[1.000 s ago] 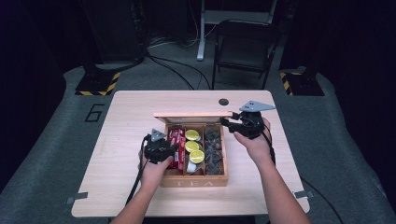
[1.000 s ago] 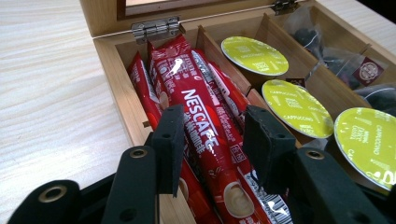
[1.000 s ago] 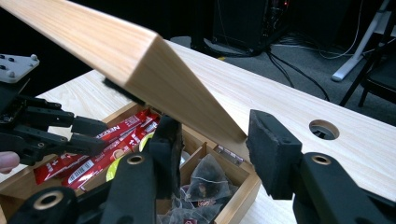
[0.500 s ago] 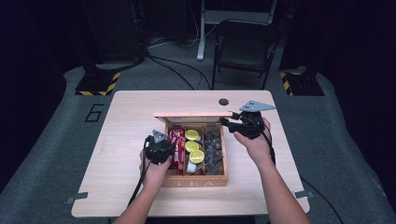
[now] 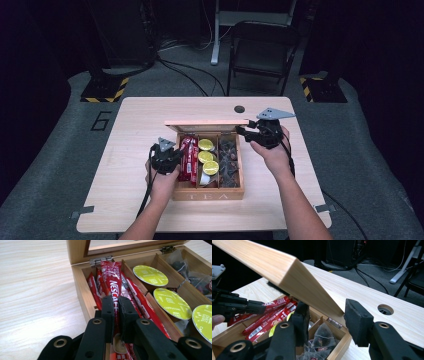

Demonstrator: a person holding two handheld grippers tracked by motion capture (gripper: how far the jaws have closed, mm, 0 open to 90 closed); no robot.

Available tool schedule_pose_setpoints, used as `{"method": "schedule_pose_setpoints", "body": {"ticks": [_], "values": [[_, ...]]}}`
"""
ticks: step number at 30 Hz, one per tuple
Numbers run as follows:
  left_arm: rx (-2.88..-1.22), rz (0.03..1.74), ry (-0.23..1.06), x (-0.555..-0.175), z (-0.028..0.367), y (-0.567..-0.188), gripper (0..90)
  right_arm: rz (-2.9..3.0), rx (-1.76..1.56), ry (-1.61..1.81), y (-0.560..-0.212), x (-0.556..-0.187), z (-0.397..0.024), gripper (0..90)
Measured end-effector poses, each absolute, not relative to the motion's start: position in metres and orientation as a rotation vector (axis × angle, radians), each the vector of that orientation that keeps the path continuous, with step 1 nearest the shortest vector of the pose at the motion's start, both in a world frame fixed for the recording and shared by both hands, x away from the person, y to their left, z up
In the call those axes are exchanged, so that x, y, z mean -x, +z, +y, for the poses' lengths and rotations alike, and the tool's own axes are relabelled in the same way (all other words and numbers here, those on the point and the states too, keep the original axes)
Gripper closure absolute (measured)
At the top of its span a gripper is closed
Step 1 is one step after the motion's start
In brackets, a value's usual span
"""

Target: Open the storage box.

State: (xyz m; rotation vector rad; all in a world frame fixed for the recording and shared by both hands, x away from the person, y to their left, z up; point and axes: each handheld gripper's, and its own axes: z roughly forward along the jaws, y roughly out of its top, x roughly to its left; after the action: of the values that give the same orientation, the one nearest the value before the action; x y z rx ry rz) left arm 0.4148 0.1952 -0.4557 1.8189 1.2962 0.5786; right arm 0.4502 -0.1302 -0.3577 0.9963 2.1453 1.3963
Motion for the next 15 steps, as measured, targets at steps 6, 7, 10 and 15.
{"method": "schedule_pose_setpoints", "body": {"ticks": [6,7,10,15], "values": [[-1.814,1.293,0.559,-0.411,0.199,-0.452,83.5,2.145,-0.996,1.396,-0.358,-0.45,-0.13,55.3],[-1.817,1.29,0.554,-0.41,0.201,-0.451,83.5,2.145,-0.996,1.397,-0.358,-0.45,-0.13,55.3],[-1.81,1.29,0.546,-0.406,0.206,-0.448,83.5,2.144,-0.994,1.396,-0.358,-0.45,-0.13,55.3],[-1.794,1.3,0.544,-0.403,0.216,-0.444,83.4,2.144,-0.995,1.397,-0.358,-0.45,-0.13,55.3]]}}
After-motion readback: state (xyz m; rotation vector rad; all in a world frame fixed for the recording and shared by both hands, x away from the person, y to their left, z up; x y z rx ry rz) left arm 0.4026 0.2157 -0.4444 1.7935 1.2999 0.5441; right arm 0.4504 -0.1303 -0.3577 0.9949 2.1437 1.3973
